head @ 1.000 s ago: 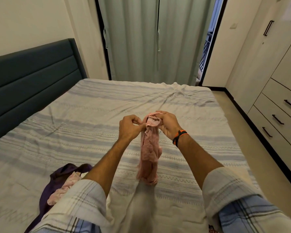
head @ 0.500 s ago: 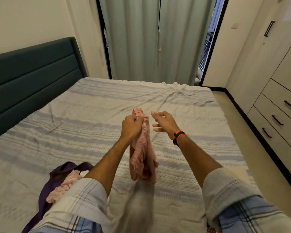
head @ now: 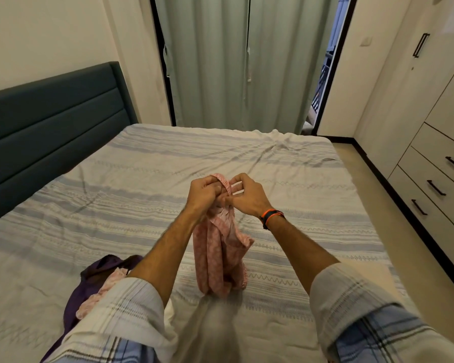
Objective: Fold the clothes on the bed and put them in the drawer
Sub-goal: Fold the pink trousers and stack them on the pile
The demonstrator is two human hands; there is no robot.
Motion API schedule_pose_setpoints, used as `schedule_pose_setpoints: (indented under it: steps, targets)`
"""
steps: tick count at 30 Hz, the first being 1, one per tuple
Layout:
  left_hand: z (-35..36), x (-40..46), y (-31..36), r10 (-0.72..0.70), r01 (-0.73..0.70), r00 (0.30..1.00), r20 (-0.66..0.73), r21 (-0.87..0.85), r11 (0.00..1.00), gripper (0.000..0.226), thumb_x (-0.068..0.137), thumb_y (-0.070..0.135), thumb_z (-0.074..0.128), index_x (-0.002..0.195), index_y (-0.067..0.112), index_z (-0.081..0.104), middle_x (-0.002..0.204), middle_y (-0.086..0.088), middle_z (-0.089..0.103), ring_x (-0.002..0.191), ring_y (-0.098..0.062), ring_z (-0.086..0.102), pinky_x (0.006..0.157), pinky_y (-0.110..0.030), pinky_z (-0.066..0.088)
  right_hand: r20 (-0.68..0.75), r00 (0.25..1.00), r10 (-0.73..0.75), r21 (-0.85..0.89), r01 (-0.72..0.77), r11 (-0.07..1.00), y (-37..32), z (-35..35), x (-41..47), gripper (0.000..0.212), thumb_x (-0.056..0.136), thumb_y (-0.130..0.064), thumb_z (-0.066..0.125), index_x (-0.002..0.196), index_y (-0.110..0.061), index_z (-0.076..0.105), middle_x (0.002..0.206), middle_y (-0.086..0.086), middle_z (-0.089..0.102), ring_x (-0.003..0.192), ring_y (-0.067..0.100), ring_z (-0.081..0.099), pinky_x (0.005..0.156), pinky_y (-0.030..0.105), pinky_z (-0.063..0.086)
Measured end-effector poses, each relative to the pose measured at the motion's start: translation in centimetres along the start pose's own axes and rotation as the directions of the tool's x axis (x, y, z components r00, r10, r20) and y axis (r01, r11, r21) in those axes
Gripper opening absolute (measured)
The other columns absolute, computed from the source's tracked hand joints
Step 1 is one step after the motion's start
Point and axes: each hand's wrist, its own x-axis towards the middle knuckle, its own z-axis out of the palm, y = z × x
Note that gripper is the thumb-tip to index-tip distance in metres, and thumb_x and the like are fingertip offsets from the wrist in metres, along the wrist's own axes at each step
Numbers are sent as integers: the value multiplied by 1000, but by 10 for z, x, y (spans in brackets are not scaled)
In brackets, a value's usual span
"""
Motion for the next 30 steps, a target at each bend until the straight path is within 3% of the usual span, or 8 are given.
schedule_pose_setpoints:
  steps: [6,9,12,14,16,21,27,30]
  targets:
    - [-9,-1,-5,21,-21,999,-25,3,1000,14,85,-5,66,86,8,72,79,-6,74,83,-22,70,81,-37,59,-15,1000,-14,-88,12,996,0,9,6,23,92,-14,61,114,-13,60,82,0,64,71,15,59,51,13,41]
    - [-13,1,-6,95,-47,977,-189,245,968,15,70,21,85,79,20,73,73,3,74,74,-11,72,76,-31,60,-89,991,-98,-122,86,989,1,11,7,13,97,-27,59,96,-15,65,71,-7,58,67,10,53,55,16,33]
    - [-14,-7,-4,402,-158,878,-261,635,757,31,64,35,85,80,27,61,75,13,65,71,-4,62,63,-23,47,-128,970,-208,-158,188,969,-1,9,5,23,94,-30,65,72,-23,60,61,-12,54,60,8,50,56,20,34]
    - [-13,-7,-5,572,-255,801,-176,765,592,34,68,32,81,94,27,60,96,10,60,87,-10,56,70,-26,44,-112,959,-260,-162,241,957,-3,7,5,16,89,-30,70,78,-18,72,67,-7,66,67,14,60,61,28,44]
    - [-12,-4,-4,599,-310,799,-57,813,492,38,73,27,75,110,25,63,112,3,60,101,-17,54,82,-31,46,-99,951,-292,-140,277,951,-6,5,3,13,85,-29,73,88,-17,78,79,-4,75,77,11,67,69,28,51]
    - [-11,0,9,422,-256,906,-35,749,611,19,70,21,60,85,27,71,82,6,72,81,-18,66,70,-32,53,-113,940,-323,-155,304,940,-6,-6,1,15,81,-26,78,94,-18,79,86,-5,76,80,5,65,69,9,44]
    - [-4,2,30,482,-283,872,-87,713,641,22,75,10,60,87,23,75,84,5,73,77,-13,66,71,-26,53,19,990,-138,-416,133,899,28,-16,-1,33,65,-33,86,68,-10,64,66,3,66,66,22,59,59,38,49]
    - [-13,6,34,482,-262,871,-98,736,624,26,73,6,61,88,23,75,85,5,73,79,-14,66,75,-30,57,-24,997,-73,-489,52,871,44,-25,-2,16,74,-24,79,72,-13,68,74,2,70,75,25,64,68,39,55]
